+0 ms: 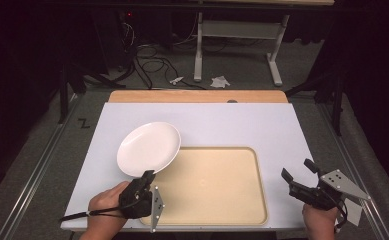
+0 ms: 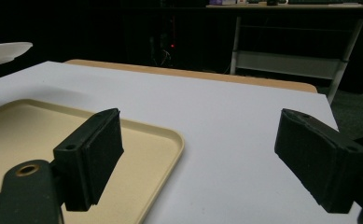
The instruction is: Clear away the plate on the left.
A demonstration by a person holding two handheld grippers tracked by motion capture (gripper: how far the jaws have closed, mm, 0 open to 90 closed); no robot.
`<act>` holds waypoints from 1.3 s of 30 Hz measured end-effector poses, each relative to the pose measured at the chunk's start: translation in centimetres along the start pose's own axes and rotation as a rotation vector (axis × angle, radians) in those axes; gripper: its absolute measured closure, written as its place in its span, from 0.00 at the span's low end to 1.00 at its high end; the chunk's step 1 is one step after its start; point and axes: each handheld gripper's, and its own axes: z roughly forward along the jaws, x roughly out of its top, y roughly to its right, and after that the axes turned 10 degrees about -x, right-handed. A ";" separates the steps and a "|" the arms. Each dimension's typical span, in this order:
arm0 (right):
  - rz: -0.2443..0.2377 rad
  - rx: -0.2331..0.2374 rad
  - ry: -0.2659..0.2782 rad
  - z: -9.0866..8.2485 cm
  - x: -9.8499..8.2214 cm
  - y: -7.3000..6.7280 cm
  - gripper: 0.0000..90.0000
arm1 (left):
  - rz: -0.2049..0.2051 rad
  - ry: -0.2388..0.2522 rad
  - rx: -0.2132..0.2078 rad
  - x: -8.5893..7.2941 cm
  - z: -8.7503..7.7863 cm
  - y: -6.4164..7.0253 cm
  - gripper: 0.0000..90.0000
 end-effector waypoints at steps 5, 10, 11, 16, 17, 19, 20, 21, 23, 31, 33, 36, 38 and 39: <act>0.004 0.006 -0.002 0.0 -0.1 -0.1 0.18 | 0.020 0.020 -0.019 1.1 -0.1 0.9 0.95; 0.007 0.010 -0.008 0.2 -0.2 0.0 0.18 | 0.019 0.028 -0.038 1.9 0.2 1.5 0.95; 0.005 0.011 -0.009 0.2 -0.3 0.0 0.18 | 0.021 0.031 -0.039 2.1 0.3 1.6 0.95; 0.009 0.005 -0.002 0.1 -0.1 0.1 0.18 | 0.035 0.052 -0.042 2.9 0.4 2.1 0.95; 0.013 0.003 0.002 0.1 -0.1 0.1 0.18 | 0.038 0.056 -0.043 3.0 0.4 2.2 0.95; 0.011 0.001 0.002 0.0 0.0 0.1 0.18 | 0.049 0.057 -0.046 3.4 0.4 2.4 0.95; 0.011 0.000 0.002 0.0 0.0 0.1 0.18 | 0.051 0.065 -0.052 3.7 0.5 2.6 0.95; 0.011 0.000 0.002 0.0 0.0 0.0 0.18 | 0.058 0.067 -0.052 3.9 0.5 2.7 0.95; 0.009 0.005 0.002 0.1 0.0 0.0 0.18 | 0.068 0.080 -0.061 4.3 0.5 2.9 0.95; 0.006 0.002 0.002 0.0 0.0 0.1 0.18 | 0.108 0.110 -0.097 5.9 1.2 3.8 0.95; 0.012 0.002 0.008 0.0 0.0 0.1 0.18 | 0.108 0.115 -0.111 6.0 1.5 3.8 0.95; 0.012 0.007 0.007 0.2 0.0 0.3 0.18 | 0.115 0.101 -0.123 6.4 2.2 3.8 0.95; 0.020 0.006 -0.001 0.4 -0.1 0.3 0.18 | 0.124 0.109 -0.121 7.0 2.2 3.9 0.95; 0.017 0.006 -0.007 0.5 -0.2 0.4 0.18 | 0.130 0.116 -0.121 7.2 2.1 3.9 0.95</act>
